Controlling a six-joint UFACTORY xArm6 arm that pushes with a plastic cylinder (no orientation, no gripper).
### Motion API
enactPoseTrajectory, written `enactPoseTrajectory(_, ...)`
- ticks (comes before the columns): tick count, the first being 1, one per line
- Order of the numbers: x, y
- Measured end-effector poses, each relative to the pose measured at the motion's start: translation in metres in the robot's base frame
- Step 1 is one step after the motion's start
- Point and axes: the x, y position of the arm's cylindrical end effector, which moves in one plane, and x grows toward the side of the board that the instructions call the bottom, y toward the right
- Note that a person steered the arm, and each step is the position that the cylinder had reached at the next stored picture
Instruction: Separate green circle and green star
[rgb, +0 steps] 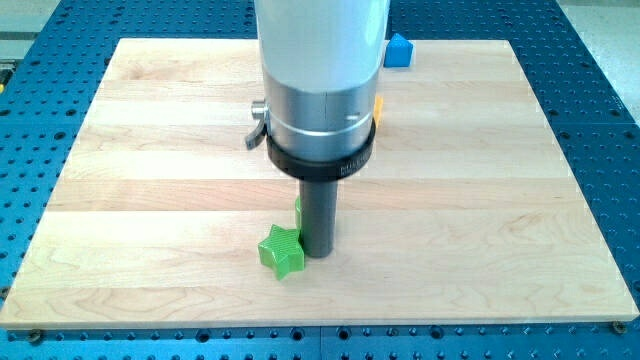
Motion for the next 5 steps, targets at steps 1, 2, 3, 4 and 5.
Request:
enactPoseTrajectory(1,-0.018,0.0)
enactPoseTrajectory(2,-0.016,-0.038)
enactPoseTrajectory(3,-0.036,-0.03)
enactPoseTrajectory(4,-0.051,0.004)
enactPoseTrajectory(5,-0.061,0.024)
